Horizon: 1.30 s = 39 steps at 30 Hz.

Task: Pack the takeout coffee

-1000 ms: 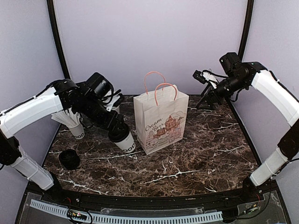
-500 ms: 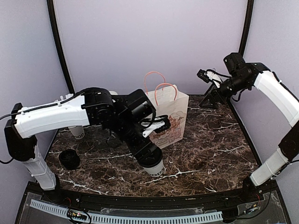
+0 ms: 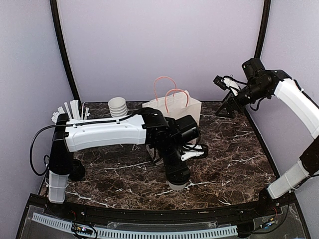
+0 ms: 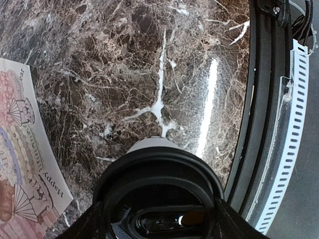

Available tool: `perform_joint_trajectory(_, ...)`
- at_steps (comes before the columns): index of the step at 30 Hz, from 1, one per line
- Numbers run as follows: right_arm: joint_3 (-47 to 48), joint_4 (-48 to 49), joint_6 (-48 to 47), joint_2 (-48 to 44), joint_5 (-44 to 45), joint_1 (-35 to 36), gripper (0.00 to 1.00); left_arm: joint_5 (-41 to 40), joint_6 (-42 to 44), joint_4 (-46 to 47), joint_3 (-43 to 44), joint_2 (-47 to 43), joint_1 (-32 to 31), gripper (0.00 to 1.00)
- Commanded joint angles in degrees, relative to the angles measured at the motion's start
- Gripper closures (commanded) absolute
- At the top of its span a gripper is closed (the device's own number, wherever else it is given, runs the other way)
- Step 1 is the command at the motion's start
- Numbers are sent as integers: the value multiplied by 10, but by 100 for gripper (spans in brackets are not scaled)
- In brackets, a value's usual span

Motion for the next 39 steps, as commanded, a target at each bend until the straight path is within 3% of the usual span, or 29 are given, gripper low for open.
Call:
perform_joint_trajectory(1,-11,22,3,-10,-2,-5,11,5,47,-17,20,9,-3,33)
perform_joint_trajectory(8,-4,17,1,0,-10,-6,11,-5,49,-17,21,29,-3,26)
perform_joint_trajectory(10,-1,14,0,1,-14,-6,11,-15,48,-18,26,26,-3,5)
perform_joint_trajectory(12,2,12,-1,2,-19,-6,11,-23,48,-19,36,20,-3,2)
perform_joint_trajectory(24,-3,-31,-73,0,-93,-4,11,-86,80,12,55,-52,-3,1)
perform_joint_trajectory(30,-19,-51,-137,12,-90,31,14,-135,59,83,-63,-158,-3,1)
perform_joint_trajectory(35,-85,0,-155,22,-13,117,15,-185,1,139,-228,-264,-3,1)
perform_joint_trajectory(39,-84,12,-189,57,32,179,15,-181,-78,220,-347,-344,1,1)
